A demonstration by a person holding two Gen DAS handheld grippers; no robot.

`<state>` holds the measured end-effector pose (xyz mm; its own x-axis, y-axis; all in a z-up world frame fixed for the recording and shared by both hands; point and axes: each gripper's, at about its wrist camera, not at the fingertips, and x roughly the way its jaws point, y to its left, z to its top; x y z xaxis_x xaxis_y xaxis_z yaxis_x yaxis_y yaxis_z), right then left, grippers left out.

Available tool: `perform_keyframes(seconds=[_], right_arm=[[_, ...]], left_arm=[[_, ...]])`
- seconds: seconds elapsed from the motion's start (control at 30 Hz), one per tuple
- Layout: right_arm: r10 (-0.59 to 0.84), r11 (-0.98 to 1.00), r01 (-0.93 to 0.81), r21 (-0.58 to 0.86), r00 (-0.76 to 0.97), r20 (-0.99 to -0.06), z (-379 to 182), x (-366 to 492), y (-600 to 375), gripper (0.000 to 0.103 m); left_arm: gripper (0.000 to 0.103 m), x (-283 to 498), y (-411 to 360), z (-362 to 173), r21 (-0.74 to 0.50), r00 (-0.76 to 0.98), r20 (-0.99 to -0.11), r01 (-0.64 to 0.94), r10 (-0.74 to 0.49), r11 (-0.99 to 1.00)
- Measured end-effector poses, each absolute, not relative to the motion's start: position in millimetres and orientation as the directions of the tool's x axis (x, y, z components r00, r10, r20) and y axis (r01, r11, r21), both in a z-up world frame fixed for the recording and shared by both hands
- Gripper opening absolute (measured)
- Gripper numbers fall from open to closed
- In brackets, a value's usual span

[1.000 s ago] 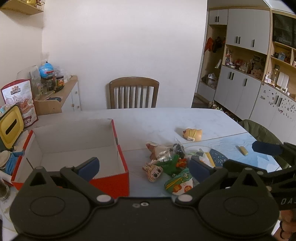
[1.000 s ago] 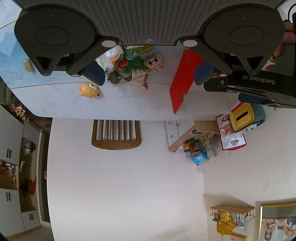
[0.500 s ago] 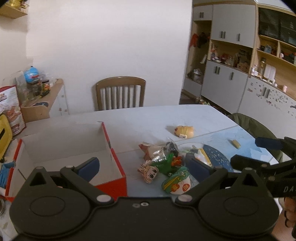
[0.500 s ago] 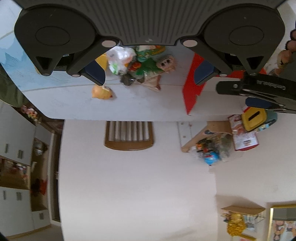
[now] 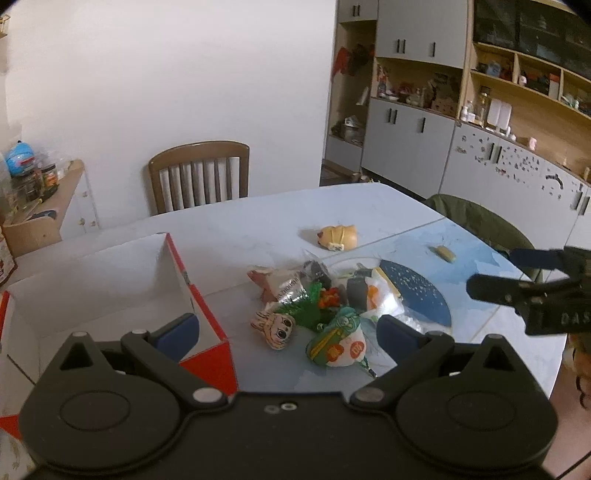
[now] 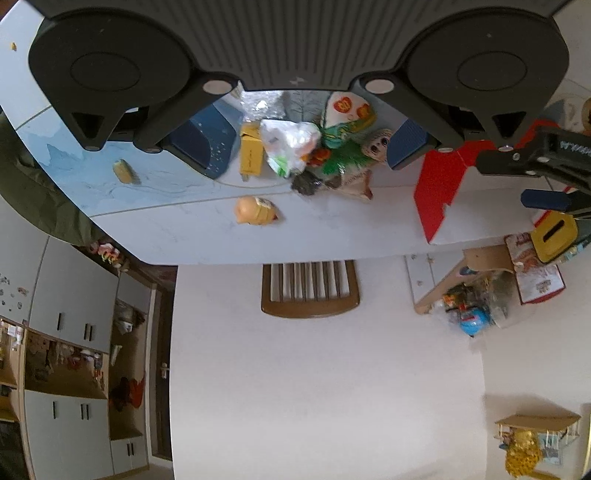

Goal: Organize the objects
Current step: 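Move both grippers toward the pile of snacks on the table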

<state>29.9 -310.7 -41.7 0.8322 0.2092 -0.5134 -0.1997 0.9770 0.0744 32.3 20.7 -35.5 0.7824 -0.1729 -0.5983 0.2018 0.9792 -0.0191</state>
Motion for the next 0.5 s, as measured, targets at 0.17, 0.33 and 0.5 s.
perform_keyframes(seconds=[0.17,0.33,0.5], right_arm=[[0.212,0.976,-0.203,0.076,0.816,-0.538,-50,50,-314,0.1],[0.243,0.966,-0.249,0.068,0.784,-0.571,-65,73,-315,0.097],[0.282,0.95,-0.306,0.068,0.738,-0.613,-83,101,-319,0.093]], left_arm=[[0.101,42,9,-47,-0.014,0.76,-0.623,0.228,-0.186,0.974],[0.1,55,-13,-62,0.012,0.74,-0.651,0.234,-0.17,0.972],[0.097,73,-29,-80,-0.008,0.717,-0.682,0.195,-0.148,0.981]])
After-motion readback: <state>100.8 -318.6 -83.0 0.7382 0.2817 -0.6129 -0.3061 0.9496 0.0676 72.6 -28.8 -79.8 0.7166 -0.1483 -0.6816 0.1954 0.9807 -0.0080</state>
